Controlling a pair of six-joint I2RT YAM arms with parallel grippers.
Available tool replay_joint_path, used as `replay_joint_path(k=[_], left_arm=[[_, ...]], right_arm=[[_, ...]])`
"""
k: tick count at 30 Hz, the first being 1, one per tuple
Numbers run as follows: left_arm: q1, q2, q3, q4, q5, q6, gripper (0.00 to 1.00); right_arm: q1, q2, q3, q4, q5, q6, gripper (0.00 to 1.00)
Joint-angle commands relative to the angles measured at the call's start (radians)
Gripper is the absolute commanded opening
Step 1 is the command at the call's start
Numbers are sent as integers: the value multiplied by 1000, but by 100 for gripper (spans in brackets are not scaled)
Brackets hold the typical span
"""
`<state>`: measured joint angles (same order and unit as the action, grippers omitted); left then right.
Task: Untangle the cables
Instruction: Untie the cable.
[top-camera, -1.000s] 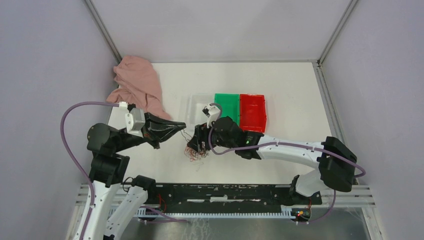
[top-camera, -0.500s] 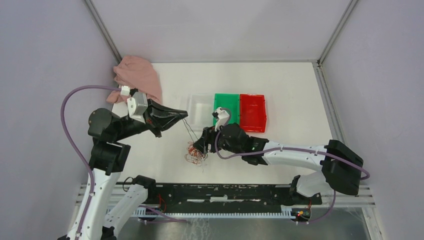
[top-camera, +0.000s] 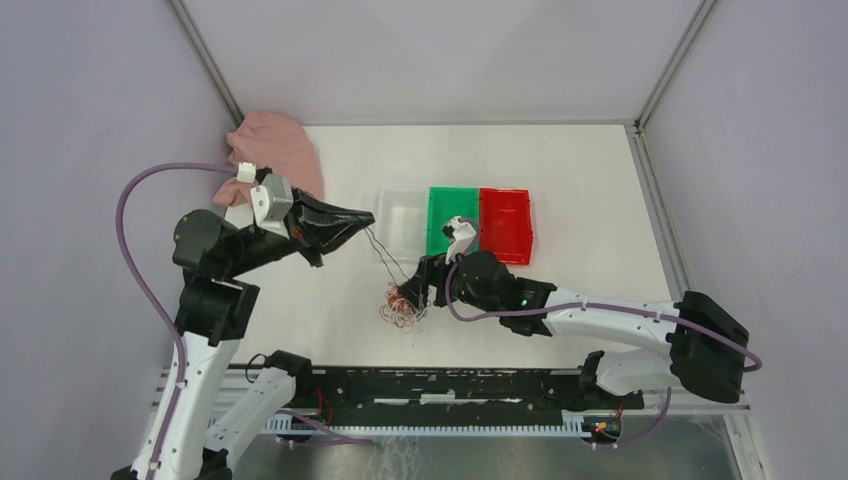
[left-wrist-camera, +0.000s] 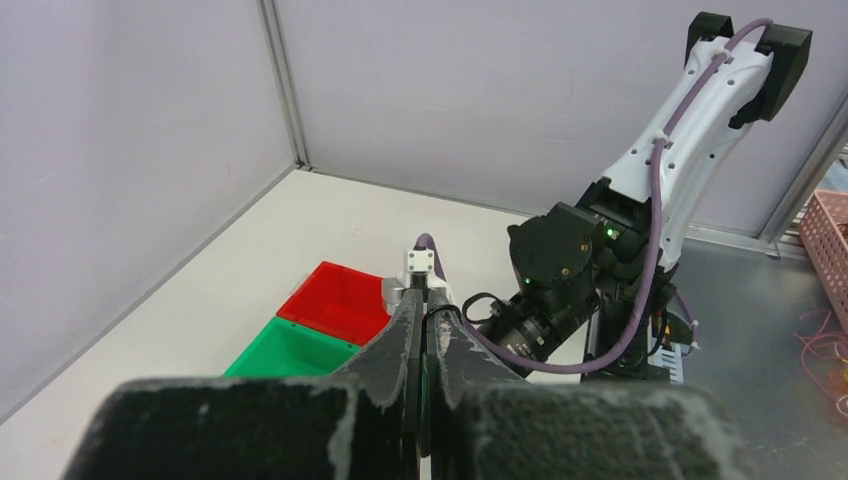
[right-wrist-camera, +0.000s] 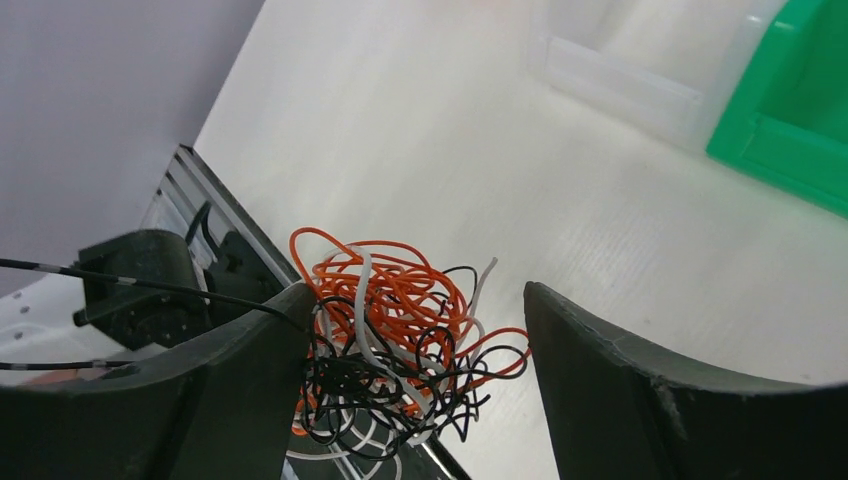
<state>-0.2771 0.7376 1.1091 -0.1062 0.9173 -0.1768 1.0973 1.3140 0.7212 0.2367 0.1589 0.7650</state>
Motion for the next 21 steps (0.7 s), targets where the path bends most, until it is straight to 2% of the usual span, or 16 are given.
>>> replay_joint_path(k=[1, 6, 10, 15, 18, 21], left_arm=[[1, -92, -64, 121, -20, 59, 3], [1, -101, -116, 91, 4, 54, 3], [1, -112, -151, 70, 7, 72, 3], [0, -145, -210, -27, 4, 231, 3], [1, -157, -224, -70, -1, 289, 3], [1, -164, -228, -78, 3, 300, 3]], right_arm=[[-5, -73, 32, -238, -40, -73, 81], [-4, -93, 147, -298, -90, -99, 67], [-4, -78, 163, -272, -136, -87, 57], [-5, -64, 156, -254, -154, -70, 44], [-5, -63, 150, -271, -139, -79, 43], [-4, -45, 139, -285, -129, -95, 47]])
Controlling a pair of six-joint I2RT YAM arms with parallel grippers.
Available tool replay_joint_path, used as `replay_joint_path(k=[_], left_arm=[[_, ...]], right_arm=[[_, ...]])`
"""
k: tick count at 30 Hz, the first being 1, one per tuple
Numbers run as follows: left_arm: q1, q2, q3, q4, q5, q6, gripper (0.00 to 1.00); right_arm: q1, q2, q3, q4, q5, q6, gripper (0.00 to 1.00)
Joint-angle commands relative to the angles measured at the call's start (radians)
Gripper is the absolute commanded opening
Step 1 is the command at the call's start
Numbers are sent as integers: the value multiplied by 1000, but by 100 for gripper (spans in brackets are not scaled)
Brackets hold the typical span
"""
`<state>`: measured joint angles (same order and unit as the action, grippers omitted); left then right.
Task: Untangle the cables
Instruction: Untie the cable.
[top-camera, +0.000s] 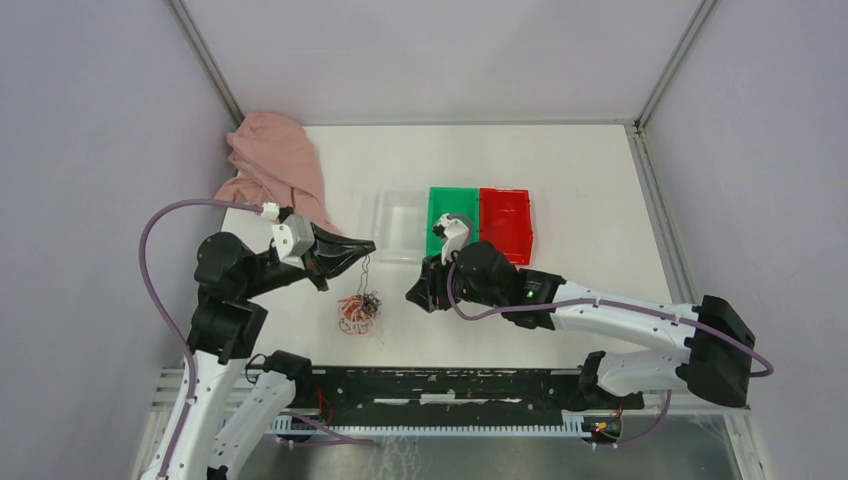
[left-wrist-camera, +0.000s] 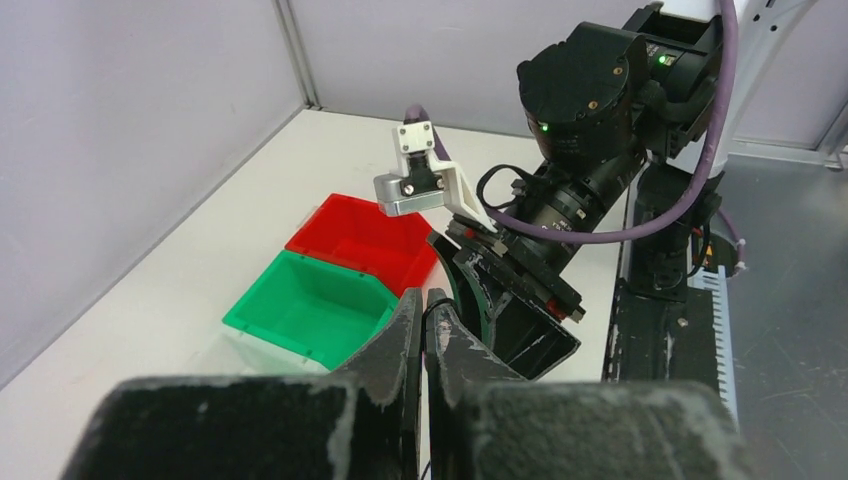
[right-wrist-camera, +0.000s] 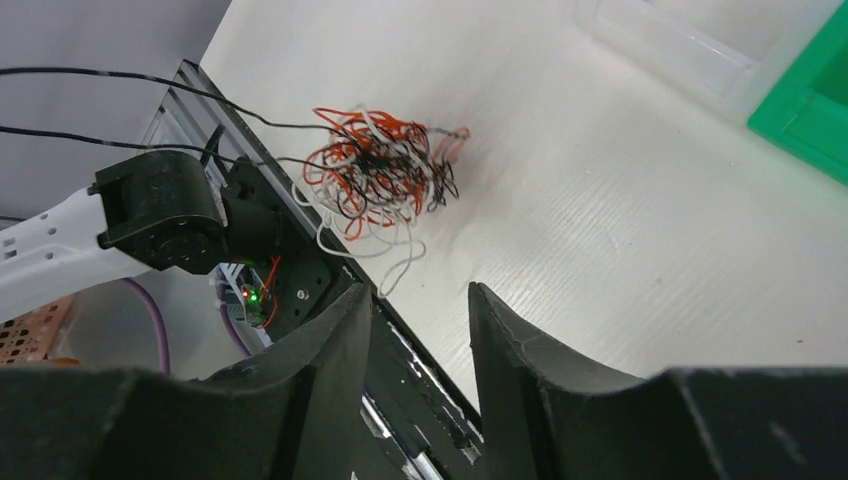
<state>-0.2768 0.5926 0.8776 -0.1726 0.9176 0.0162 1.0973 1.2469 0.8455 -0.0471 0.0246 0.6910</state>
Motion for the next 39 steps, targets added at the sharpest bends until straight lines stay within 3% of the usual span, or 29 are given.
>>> replay_joint_path(k=[1, 13, 17, 25, 39], left_arm=[[1, -21, 3, -17, 3, 116, 3], [0, -65, -22, -107, -64, 257, 3], [1, -74, -24, -114, -63, 265, 3], [1, -81, -11, -141, -65, 296, 3], [0, -100, 5, -225, -51, 384, 3]], right_arm=[[-5, 37, 12, -5, 2, -27, 50], [54, 227, 33, 68, -55, -41, 70], [70, 302, 53, 74, -51, -39, 69], [73, 398, 78, 83, 2, -23, 57], [14, 233, -32, 1, 3, -82, 62]])
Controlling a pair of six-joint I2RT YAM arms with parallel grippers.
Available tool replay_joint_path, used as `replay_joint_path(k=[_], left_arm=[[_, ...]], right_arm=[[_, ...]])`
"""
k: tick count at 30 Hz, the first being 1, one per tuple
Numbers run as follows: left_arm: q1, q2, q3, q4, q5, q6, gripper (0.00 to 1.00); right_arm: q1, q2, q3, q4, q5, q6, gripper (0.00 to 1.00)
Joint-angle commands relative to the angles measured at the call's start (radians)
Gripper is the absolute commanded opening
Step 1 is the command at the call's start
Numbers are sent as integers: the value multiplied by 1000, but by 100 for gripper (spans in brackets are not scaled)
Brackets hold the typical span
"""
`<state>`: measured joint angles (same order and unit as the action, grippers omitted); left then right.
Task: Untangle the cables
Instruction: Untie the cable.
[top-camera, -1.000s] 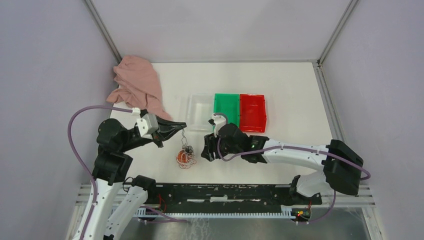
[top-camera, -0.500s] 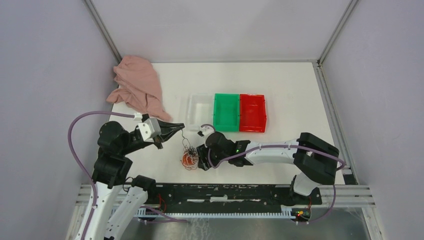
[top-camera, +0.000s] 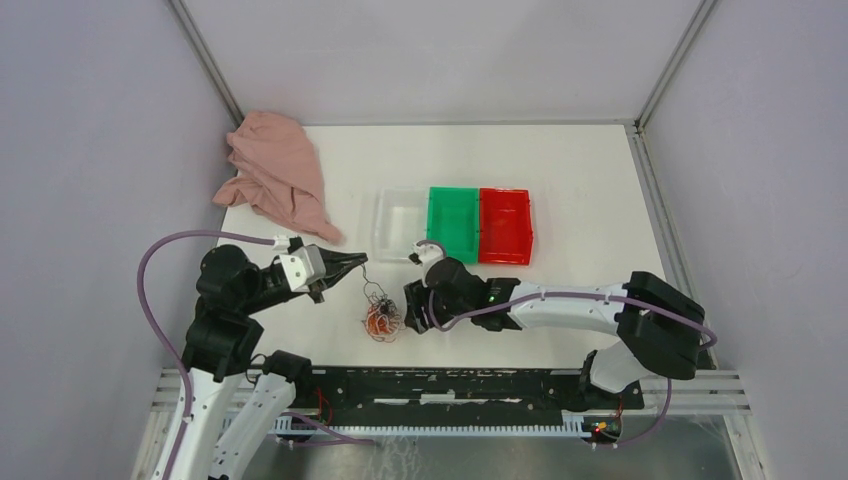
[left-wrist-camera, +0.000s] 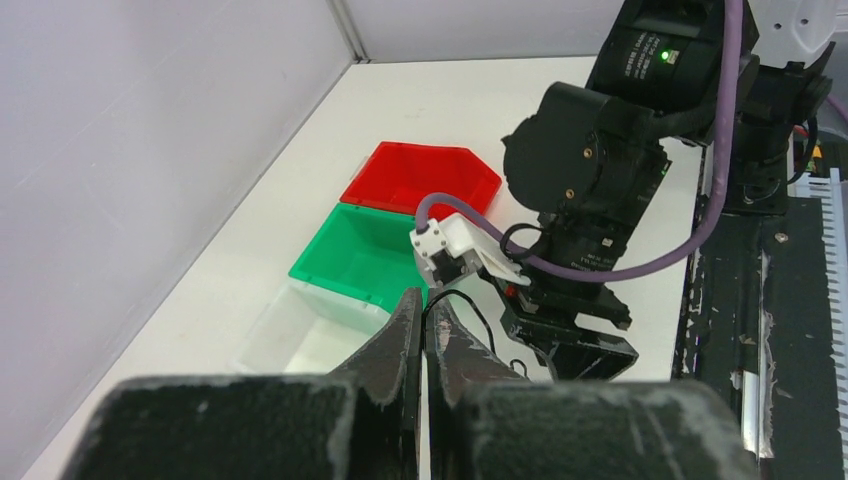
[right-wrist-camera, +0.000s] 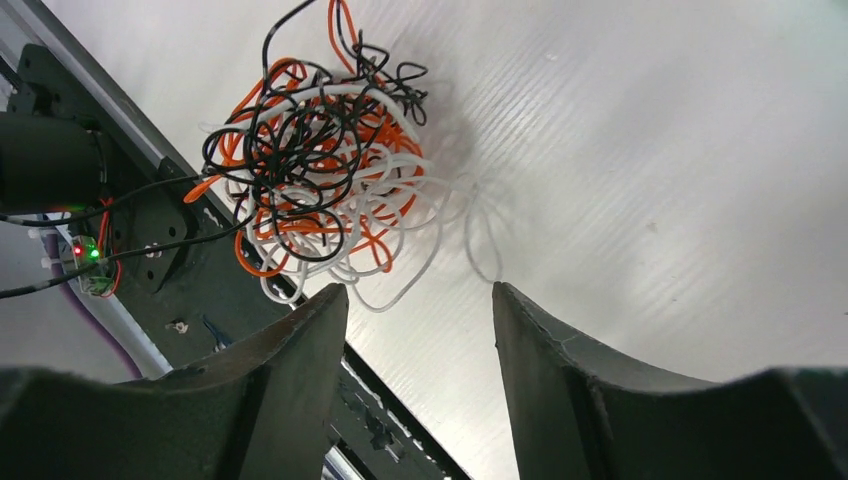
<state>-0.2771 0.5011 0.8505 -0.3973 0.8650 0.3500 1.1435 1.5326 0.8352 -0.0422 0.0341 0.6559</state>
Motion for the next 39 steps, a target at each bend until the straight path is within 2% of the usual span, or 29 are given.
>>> replay_joint_path(k=[1, 4, 8, 11, 15, 21, 27, 31, 35, 39], left_arm=[[0, -8, 33, 0, 2, 50, 3], [1, -4, 42, 0, 2, 50, 3], [2, -1, 51, 0, 2, 53, 3], [1, -1, 52, 0, 0, 56, 3], [1, -3, 54, -9, -3, 71, 3], [1, -2, 58, -14, -2, 75, 3], [1, 0, 67, -31, 2, 86, 3], [1, 0, 65, -38, 6, 98, 3], [1, -3, 68, -53, 0, 121, 3], [1, -5, 74, -57, -89, 169, 3]], right_arm=[[-40, -52, -20, -11, -23, -69, 63], [-54, -28, -3, -23, -59, -152, 65], [-54, 7, -30, 43, -185, -295, 68], [-55, 12, -65, 108, -202, -345, 66], [-56, 39, -55, 134, -224, -375, 62], [-63, 104, -10, 178, -214, -365, 48], [-64, 127, 7, 208, -186, -367, 44], [-64, 116, 9, 230, -175, -380, 34], [-69, 112, 33, 183, -190, -397, 9], [-88, 49, 6, 136, -134, -372, 0]])
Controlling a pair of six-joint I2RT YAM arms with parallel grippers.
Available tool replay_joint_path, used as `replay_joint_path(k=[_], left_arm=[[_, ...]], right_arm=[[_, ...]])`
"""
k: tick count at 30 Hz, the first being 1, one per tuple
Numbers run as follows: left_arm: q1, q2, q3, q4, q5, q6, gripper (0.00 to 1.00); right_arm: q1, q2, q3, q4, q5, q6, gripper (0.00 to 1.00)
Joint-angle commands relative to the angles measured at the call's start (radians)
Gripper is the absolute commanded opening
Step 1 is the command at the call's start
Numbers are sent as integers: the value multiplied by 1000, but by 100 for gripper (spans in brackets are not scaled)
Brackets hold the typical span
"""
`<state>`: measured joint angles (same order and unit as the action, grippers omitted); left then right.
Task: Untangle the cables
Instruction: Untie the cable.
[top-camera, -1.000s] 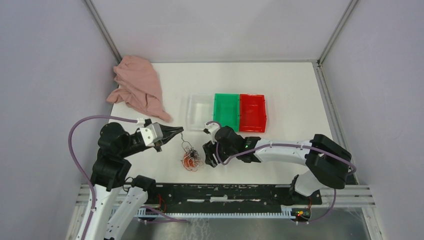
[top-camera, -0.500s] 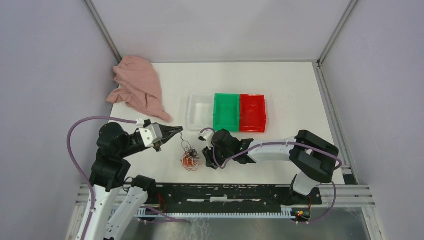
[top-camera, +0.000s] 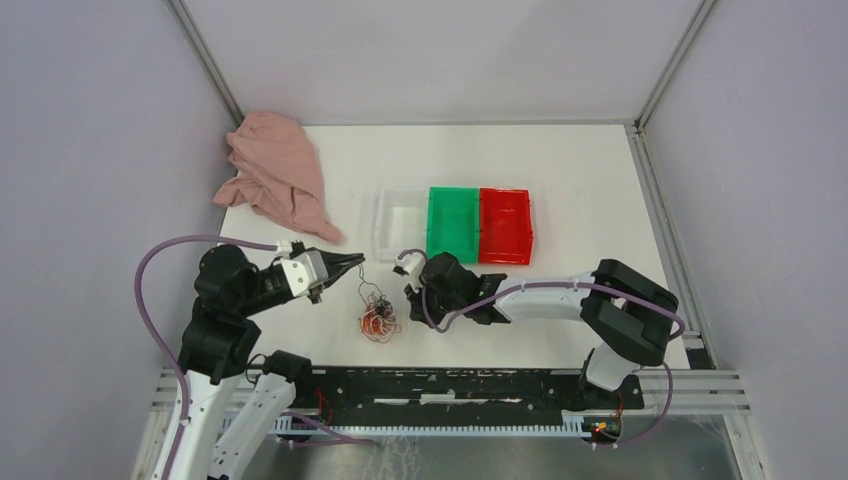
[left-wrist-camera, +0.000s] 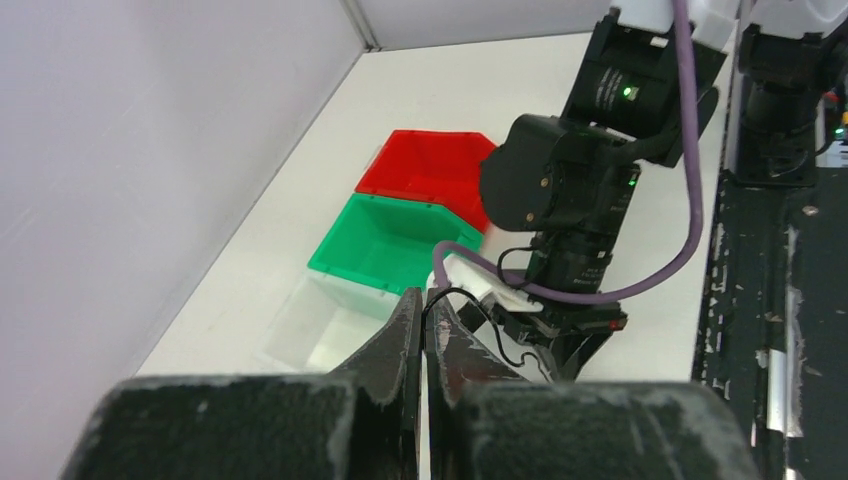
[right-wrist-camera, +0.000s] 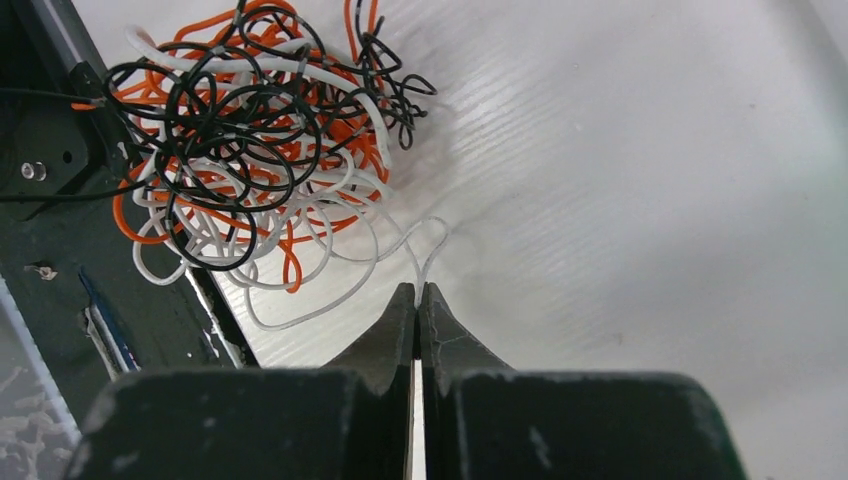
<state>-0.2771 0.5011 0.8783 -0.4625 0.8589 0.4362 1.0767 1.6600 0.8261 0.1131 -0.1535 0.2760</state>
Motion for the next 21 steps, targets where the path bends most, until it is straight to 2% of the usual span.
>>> replay_joint_path(k=[1, 4, 9, 12, 17, 21], left_arm=[[1, -5, 49, 24, -133, 81, 3], [1, -5, 50, 78, -295, 112, 3], [1, 14, 63, 118, -548, 168, 3], [2, 17, 54, 122, -681, 230, 3], [2, 14, -17, 133, -917, 431, 3], [2, -17, -103, 149, -1027, 524, 3]], right_arm=[[-32, -106, -2, -29, 85, 30, 0], [-79, -217, -90, -7, 131, 88, 0], [-125, -439, -206, -61, 254, 157, 0], [-138, -596, -240, -157, 377, 200, 0], [-164, -869, -260, -359, 551, 271, 0], [-177, -975, -216, -535, 630, 321, 0]])
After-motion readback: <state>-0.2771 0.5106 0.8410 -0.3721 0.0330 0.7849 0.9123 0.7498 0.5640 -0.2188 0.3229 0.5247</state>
